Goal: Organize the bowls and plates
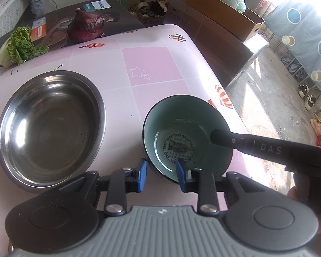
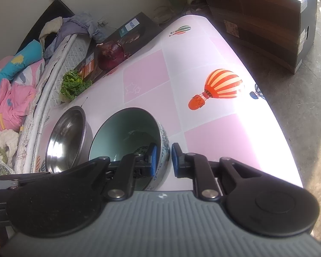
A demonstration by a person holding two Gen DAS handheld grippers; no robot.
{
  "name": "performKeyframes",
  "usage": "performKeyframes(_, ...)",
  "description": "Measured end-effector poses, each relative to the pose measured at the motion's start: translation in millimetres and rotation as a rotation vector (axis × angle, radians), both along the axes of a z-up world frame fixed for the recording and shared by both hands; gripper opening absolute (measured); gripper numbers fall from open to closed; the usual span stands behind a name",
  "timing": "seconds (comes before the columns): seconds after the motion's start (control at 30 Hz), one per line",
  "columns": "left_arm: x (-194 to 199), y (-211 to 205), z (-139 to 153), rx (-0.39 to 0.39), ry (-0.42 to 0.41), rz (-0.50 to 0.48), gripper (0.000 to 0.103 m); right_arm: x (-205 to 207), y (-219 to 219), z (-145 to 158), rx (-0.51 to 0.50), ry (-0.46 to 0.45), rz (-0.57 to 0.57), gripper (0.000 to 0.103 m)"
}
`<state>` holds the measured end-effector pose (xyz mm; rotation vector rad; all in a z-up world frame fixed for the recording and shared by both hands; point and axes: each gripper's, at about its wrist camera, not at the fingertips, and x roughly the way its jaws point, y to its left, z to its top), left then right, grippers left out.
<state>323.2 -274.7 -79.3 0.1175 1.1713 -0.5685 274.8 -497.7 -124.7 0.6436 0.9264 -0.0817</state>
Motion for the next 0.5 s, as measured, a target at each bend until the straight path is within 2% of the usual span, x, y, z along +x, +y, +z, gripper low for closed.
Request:
performKeyframes(0.27, 10.7, -6.6, -5.4, 0.019, -0.006, 0.021, 0.03, 2.1, -0.1, -1.1, 0.004, 0.001, 0.0, 0.015)
performKeyframes(0.5, 2.2, -7.8, -1.1, 0.031, -0.016, -0.013, 0.033, 2.6, 0.6, -0.3, -0.003, -0.007, 0.004, 0.015)
